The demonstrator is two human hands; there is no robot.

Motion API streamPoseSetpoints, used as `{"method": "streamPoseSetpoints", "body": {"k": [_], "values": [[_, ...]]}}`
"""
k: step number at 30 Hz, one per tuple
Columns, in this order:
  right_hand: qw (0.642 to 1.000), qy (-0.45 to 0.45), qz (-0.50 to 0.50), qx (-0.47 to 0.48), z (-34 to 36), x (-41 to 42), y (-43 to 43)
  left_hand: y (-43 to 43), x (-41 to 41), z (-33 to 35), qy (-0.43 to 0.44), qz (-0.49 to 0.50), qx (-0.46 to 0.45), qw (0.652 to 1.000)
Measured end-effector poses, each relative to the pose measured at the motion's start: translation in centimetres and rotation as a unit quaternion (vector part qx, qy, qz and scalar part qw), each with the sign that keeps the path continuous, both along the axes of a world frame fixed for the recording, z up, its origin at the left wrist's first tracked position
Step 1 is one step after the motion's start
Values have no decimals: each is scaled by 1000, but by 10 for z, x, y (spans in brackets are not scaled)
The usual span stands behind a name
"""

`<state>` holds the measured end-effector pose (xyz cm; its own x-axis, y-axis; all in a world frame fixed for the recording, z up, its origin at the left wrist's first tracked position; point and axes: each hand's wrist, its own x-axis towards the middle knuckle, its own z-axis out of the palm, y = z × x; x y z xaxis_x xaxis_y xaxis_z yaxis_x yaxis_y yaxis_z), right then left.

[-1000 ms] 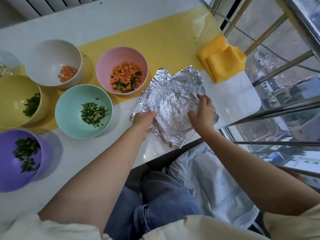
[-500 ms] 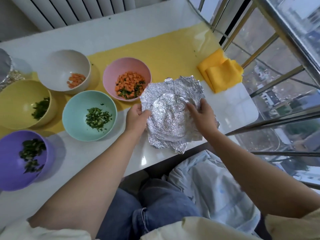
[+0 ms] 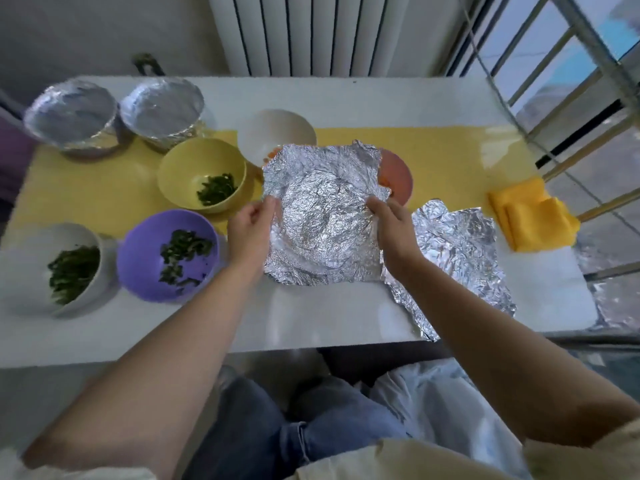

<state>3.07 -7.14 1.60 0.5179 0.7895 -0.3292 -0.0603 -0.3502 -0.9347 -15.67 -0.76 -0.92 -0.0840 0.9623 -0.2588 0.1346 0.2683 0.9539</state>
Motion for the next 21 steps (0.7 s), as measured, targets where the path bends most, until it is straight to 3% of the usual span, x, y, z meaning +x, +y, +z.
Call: {"method": "streamPoseSetpoints", "body": {"k": [4, 12, 21], "values": [[997, 66, 10, -36, 6, -66, 31, 14, -75, 0, 15, 37, 36, 999], [984, 52, 166, -27, 9, -228, 81, 30, -253, 5, 114, 62, 51, 990], [960, -43, 265, -85, -2, -365, 114, 42, -397, -18, 178, 96, 24, 979]]}}
